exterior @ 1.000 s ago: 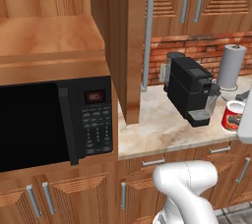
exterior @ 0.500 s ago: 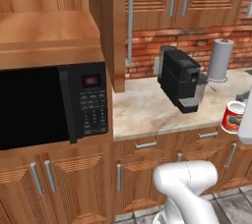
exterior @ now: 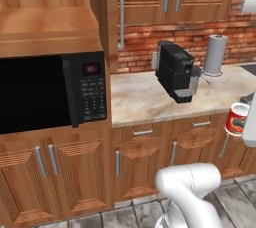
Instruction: Pick the canned food and honey bottle from the counter and place them in the cabinets closest to them.
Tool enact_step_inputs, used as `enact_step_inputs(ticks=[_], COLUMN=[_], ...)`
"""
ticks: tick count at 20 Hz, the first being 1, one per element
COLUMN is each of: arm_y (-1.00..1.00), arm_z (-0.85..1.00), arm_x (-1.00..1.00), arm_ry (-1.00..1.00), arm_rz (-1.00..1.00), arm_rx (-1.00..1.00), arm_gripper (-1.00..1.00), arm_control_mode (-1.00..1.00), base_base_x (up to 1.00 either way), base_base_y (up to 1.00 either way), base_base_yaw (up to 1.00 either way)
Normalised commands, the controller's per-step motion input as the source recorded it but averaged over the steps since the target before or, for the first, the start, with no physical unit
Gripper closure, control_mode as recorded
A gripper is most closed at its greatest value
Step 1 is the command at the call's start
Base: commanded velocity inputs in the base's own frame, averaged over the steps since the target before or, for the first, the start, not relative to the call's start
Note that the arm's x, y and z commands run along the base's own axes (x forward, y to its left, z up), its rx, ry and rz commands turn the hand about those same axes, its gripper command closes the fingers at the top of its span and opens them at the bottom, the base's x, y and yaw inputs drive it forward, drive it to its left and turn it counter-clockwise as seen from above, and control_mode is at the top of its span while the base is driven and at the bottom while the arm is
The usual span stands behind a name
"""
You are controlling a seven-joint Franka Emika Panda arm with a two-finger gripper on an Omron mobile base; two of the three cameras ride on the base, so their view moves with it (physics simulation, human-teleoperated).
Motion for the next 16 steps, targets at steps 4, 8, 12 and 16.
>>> enact_step_inputs(ticks=[4, 8, 12, 16], arm_y=[0.0, 0.0, 0.0, 0.0], arm_z=[0.0, 0.0, 0.0, 0.0], arm_x=[0.0, 0.0, 0.0, 0.0], arm_ry=[0.0, 0.0, 0.0, 0.0], arm_rz=[0.0, 0.0, 0.0, 0.0], arm_rx=[0.0, 0.0, 0.0, 0.0], arm_gripper=[1.0, 1.0, 1.0, 1.0], arm_control_mode=[1.0, 1.0, 1.0, 1.0], base_base_x=[-0.55, -0.5, -0.42, -0.31], base_base_y=[0.36, 0.51, 0.63, 0.77], base_base_yaw=[0.02, 0.02, 0.02, 0.01])
